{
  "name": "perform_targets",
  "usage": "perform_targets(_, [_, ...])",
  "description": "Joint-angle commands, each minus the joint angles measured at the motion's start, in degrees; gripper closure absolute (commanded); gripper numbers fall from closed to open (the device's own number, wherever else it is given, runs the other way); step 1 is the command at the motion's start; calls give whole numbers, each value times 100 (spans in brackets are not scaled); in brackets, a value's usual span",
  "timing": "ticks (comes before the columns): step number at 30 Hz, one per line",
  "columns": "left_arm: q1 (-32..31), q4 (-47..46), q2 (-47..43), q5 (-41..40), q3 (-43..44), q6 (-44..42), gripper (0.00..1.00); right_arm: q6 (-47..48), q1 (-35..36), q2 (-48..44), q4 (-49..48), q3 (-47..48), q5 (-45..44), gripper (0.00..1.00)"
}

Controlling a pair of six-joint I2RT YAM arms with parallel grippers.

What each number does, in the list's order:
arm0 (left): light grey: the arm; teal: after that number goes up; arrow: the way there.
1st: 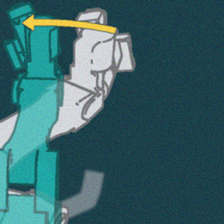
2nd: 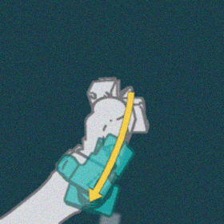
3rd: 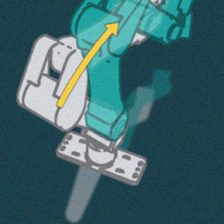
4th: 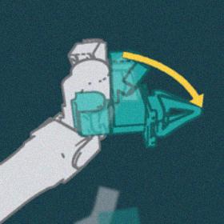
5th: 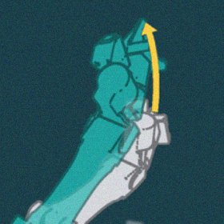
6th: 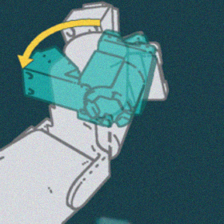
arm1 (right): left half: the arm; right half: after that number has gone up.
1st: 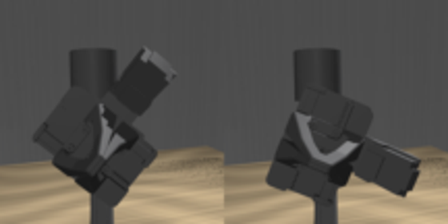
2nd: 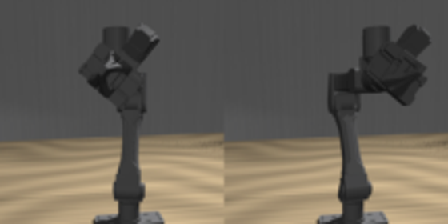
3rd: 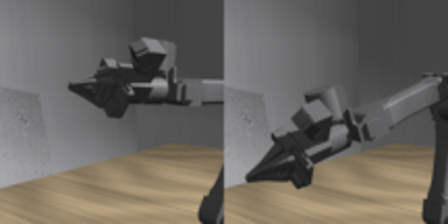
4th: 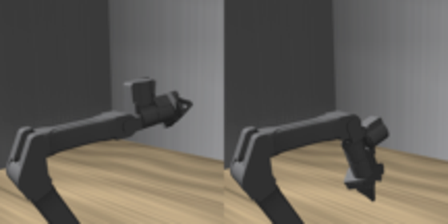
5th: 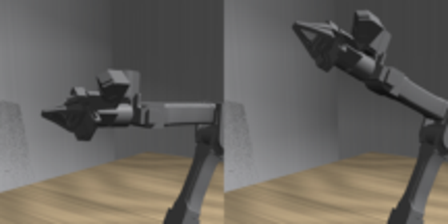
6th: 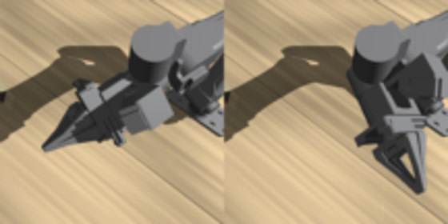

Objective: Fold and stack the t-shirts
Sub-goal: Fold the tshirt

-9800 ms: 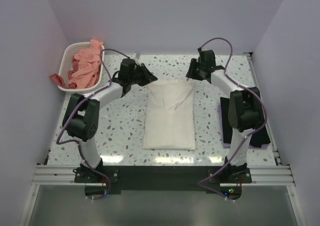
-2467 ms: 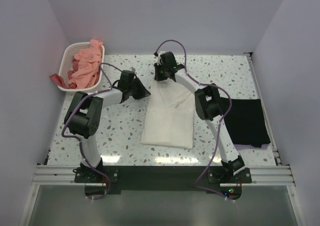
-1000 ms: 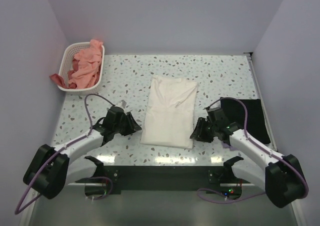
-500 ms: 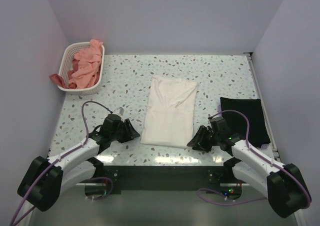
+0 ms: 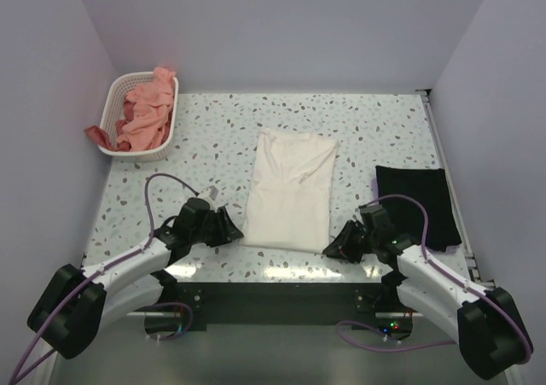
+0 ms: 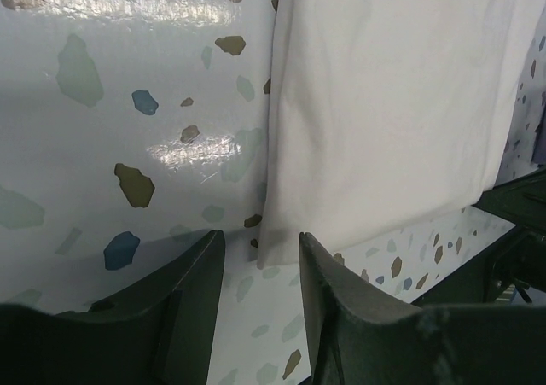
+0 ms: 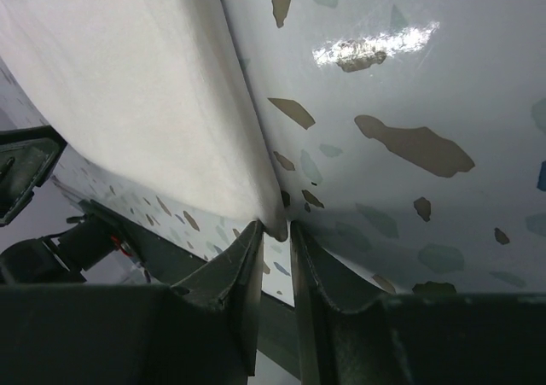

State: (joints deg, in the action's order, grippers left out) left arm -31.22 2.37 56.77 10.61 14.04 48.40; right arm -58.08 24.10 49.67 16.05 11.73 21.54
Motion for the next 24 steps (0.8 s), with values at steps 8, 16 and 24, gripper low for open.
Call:
perform_targets(8, [-314, 545, 123, -305, -262, 38, 55, -291, 25, -45, -32, -259, -334, 77])
perform_targets(16, [-402, 765, 71, -279, -253, -6, 54, -98, 25, -519, 503, 75, -703, 96])
perform_targets(24, [-718, 475, 237, -77, -306, 248, 54, -1, 25, -616, 601, 216, -686, 99])
